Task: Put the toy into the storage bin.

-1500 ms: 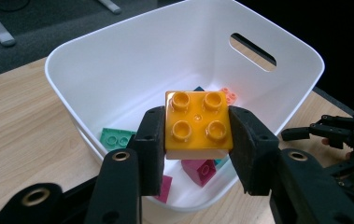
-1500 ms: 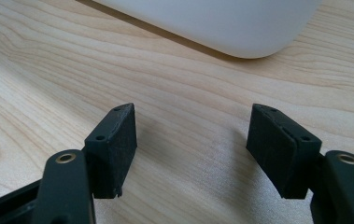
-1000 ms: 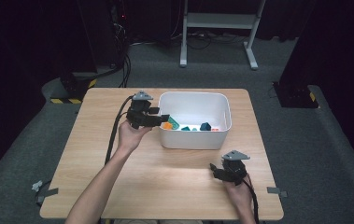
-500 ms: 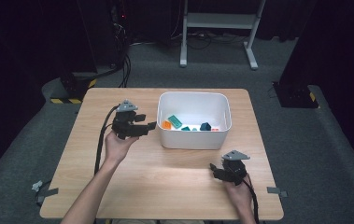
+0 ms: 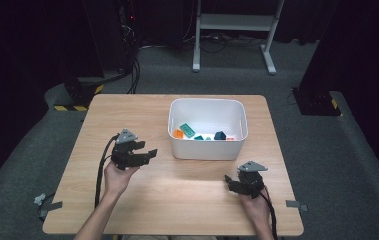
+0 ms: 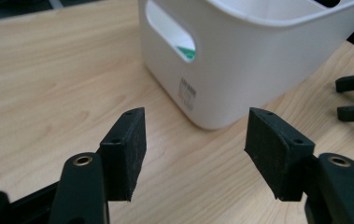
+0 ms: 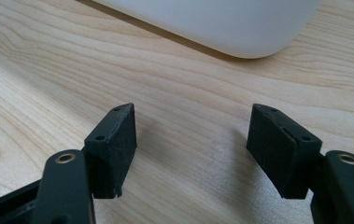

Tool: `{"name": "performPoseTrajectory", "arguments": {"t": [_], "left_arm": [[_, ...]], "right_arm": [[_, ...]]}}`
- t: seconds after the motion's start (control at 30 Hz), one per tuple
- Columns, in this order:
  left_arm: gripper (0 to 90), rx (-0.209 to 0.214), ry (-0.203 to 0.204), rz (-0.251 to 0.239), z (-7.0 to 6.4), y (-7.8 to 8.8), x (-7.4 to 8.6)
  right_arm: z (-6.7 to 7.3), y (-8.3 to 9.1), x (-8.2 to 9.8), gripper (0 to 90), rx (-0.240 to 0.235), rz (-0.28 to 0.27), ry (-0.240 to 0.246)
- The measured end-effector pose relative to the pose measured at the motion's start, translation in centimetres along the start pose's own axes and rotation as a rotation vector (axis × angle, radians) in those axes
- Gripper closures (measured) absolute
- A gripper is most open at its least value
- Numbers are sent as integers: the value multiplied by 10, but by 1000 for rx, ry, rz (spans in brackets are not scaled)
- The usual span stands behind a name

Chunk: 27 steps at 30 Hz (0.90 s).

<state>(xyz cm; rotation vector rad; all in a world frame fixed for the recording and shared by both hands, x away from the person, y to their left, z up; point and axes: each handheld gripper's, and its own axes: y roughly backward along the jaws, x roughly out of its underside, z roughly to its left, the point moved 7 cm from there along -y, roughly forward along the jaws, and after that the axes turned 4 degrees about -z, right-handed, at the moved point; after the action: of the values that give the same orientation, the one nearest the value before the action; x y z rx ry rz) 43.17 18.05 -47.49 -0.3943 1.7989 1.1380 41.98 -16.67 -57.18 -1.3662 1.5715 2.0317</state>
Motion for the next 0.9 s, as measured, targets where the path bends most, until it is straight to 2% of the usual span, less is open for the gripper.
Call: {"name": "performPoseTrajectory", "arguments": {"t": [0.27,0.5,0.77,0.9], "left_arm": [[373,-54,33,48,11,-3,47],[369,-103,34,81,18,-6,77],[359,-160,46,102,29,-12,99],[353,-187,28,64,30,-13,103]], "right_arm": [[0,0,0,328,1,0,0],[0,0,0,328,0,0,0],[0,0,0,328,1,0,0],[0,0,0,328,1,0,0]]}}
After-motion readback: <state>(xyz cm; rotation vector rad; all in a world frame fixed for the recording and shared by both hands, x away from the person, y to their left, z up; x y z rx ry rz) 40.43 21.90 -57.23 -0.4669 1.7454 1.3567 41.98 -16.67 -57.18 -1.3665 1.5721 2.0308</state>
